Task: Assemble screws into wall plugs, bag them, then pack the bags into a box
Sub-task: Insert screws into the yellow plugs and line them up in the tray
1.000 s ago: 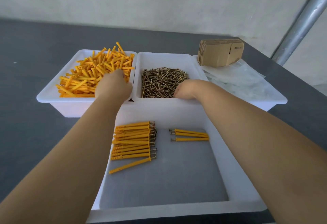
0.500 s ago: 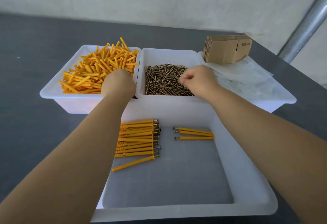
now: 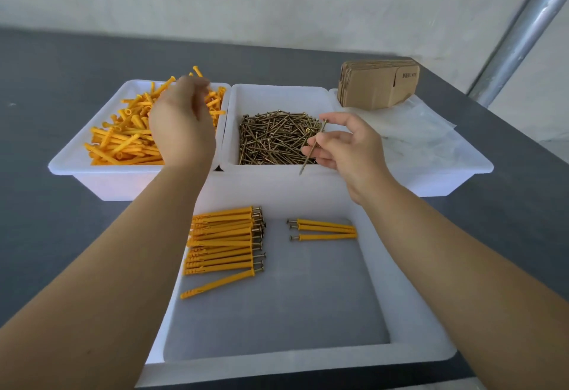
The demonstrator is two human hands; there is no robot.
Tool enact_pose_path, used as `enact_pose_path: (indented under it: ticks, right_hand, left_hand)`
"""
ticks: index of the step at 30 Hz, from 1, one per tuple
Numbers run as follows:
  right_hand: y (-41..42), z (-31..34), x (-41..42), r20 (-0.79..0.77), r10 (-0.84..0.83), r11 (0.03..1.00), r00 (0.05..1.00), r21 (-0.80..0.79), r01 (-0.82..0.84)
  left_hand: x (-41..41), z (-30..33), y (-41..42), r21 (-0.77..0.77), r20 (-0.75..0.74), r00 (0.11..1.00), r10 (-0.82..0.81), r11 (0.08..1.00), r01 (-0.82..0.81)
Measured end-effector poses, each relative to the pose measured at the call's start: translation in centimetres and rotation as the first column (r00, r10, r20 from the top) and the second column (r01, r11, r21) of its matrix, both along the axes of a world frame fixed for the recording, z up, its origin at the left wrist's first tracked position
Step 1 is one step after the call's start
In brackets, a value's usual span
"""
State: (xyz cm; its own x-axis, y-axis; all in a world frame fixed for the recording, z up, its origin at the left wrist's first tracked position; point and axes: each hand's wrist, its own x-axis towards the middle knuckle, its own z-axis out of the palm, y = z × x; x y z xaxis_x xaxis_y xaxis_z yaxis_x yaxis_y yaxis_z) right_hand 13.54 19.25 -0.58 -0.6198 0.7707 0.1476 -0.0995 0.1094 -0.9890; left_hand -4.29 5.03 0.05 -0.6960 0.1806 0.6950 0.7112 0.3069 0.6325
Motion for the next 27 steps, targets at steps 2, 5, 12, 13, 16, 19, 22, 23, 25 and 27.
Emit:
enact_pose_path:
  ticks: [2,5,12,13,16,19,22,23,25,27]
  right_hand:
    - [0.0,-0.1,0.0,-0.031,-0.002,0.999,1.0,-0.044,0.001]
    - [0.5,0.0,0.2,-0.131,-0.033,0.98,0.991,-0.198,0.006]
    - [0.6,-0.2,0.4,-0.189,-0.04,0.972,0.981,-0.234,-0.005]
    - [0.5,-0.2,0.4,-0.178,-0.042,0.975,0.983,-0.223,0.001]
    - [0.5,-0.2,0.4,-0.17,-0.059,0.975,0.984,-0.221,0.02]
    - [0.3,-0.2,0.6,-0.132,-0.031,0.99,0.991,-0.144,0.012]
    - [0.0,-0.3,0.6,-0.053,0.017,1.0,0.998,-0.008,-0.018]
    - [-0.2,-0.4,0.6,-0.024,0.034,0.998,0.999,0.047,-0.033]
    - [-0.5,-0.6,0.5,0.036,0.069,0.984,0.997,0.164,-0.074]
    - [-0.6,-0.7,0.4,0.066,0.064,0.98,0.996,0.185,-0.075]
  left_hand:
    - [1.9,1.0,0.3,0.06,0.053,0.965,-0.257,0.966,0.253]
    - [4.8,2.0,0.4,0.09,0.44,0.659,-0.609,0.761,0.643]
    - [7.2,1.0,0.8,-0.062,0.76,0.364,-0.538,0.497,0.865]
    - [7.2,1.0,0.8,-0.039,0.765,0.344,-0.545,0.493,0.869]
    - [6.9,0.9,0.7,-0.009,0.759,0.333,-0.559,0.504,0.864]
    - [6.7,0.9,0.5,0.035,0.761,0.315,-0.568,0.52,0.853]
    - [6.6,0.7,0.6,0.051,0.761,0.309,-0.571,0.527,0.848]
    - [6.6,0.6,0.6,0.059,0.76,0.309,-0.572,0.534,0.843]
    - [6.5,0.5,0.6,0.077,0.749,0.311,-0.585,0.544,0.836]
    - [6.3,0.5,0.5,0.064,0.718,0.344,-0.605,0.55,0.833]
